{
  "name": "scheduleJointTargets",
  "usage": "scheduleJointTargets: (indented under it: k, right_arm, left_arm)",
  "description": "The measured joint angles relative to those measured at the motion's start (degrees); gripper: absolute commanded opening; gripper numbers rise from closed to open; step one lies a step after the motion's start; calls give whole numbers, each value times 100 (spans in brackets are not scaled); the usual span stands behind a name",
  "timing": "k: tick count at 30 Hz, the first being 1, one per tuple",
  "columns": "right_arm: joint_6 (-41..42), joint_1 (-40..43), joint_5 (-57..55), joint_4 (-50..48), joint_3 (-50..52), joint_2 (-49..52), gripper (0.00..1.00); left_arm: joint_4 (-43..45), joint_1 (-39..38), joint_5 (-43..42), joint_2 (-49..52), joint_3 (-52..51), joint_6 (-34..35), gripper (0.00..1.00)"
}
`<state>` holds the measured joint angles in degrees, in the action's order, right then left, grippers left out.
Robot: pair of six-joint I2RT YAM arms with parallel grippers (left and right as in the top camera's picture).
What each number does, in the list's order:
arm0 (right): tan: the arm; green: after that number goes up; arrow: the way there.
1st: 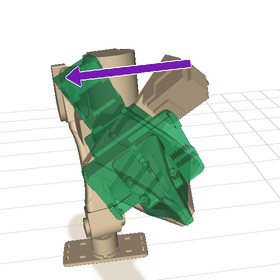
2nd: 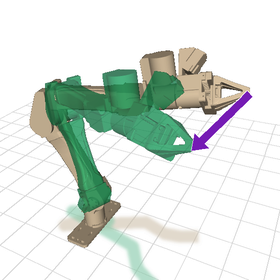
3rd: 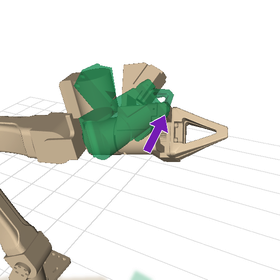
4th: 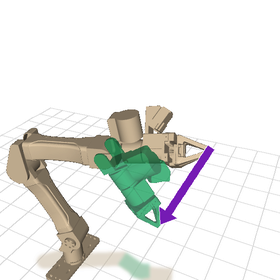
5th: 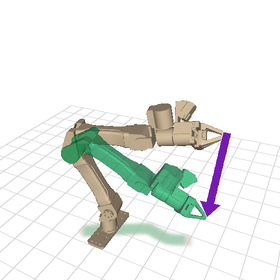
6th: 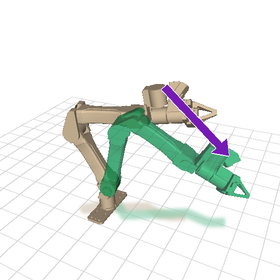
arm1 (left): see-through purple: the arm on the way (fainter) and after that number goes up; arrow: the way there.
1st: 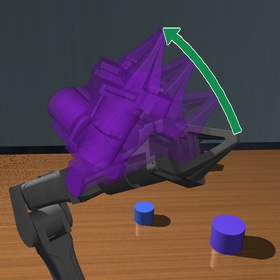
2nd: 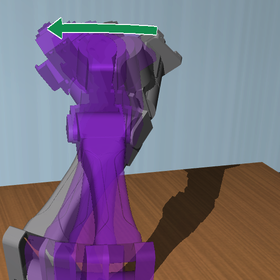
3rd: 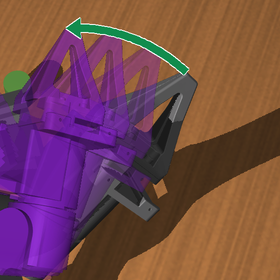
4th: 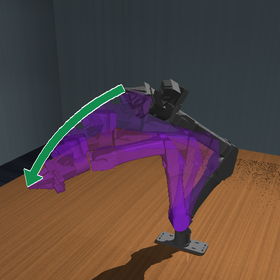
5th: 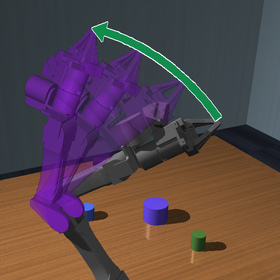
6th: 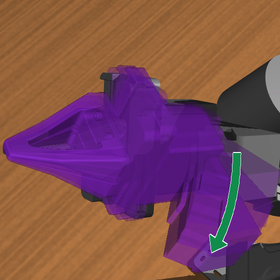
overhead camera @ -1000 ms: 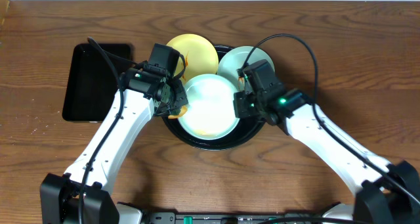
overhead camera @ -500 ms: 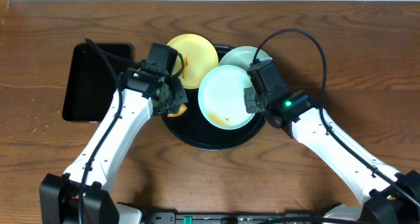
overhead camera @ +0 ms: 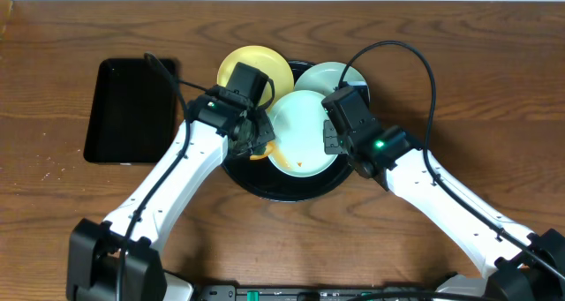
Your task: Clean dirty plates on tray and stack at the side
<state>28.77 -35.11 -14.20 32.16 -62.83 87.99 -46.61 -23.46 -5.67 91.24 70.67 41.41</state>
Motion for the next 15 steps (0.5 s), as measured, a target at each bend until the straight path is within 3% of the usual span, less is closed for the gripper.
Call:
scheduleJointTargets:
  k: [7, 15]
  right_arm:
    - [98, -4, -120, 4, 0, 0, 1]
    - [175, -151, -149, 7, 0, 0, 1]
  left_arm:
    - [81, -118, -42, 186, -2, 704, 7]
    - [645, -796, -166, 584, -4, 1305, 8]
